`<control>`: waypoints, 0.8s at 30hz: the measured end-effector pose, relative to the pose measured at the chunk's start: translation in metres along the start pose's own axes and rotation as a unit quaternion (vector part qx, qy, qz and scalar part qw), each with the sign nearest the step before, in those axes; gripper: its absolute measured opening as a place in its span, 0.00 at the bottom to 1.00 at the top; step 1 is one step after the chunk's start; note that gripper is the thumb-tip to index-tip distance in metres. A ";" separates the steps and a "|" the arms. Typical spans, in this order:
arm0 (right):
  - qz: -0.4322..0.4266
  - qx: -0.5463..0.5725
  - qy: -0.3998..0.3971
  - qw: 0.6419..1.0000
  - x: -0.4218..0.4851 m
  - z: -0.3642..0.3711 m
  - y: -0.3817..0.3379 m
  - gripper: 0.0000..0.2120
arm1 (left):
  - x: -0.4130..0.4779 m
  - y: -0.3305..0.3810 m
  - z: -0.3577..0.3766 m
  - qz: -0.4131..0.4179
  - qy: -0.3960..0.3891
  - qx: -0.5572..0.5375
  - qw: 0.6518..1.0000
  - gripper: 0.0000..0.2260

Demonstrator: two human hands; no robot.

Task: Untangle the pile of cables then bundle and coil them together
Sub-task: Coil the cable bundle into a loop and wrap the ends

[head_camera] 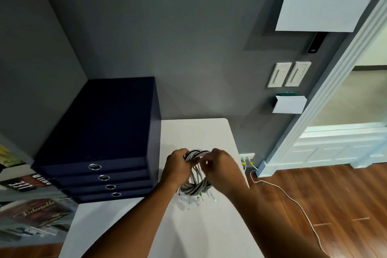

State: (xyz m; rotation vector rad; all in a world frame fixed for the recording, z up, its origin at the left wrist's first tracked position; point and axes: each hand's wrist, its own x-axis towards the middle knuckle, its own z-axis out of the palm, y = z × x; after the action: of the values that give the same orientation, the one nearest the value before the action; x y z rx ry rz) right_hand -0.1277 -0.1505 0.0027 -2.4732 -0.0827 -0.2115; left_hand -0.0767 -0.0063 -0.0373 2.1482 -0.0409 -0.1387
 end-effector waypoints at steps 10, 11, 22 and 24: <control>0.150 -0.272 -0.090 0.946 -0.007 0.030 -0.022 0.24 | -0.001 -0.002 -0.002 -0.014 0.029 0.042 0.999 0.20; 0.162 -0.275 -0.098 0.943 -0.007 0.034 -0.022 0.23 | -0.002 0.000 -0.002 -0.013 0.036 0.043 0.998 0.20; 0.212 -0.219 -0.077 0.949 -0.001 0.048 -0.004 0.18 | -0.004 0.009 0.006 -0.005 0.058 -0.015 0.998 0.12; 0.225 -0.150 -0.089 0.959 0.000 0.050 0.001 0.14 | -0.001 0.006 0.005 -0.001 0.043 -0.037 0.998 0.14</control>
State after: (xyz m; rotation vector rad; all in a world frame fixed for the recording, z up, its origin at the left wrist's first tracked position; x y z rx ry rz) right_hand -0.1210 -0.1210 -0.0365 -2.7250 0.4644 0.2113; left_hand -0.0783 -0.0143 -0.0348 2.0785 0.0159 -0.0477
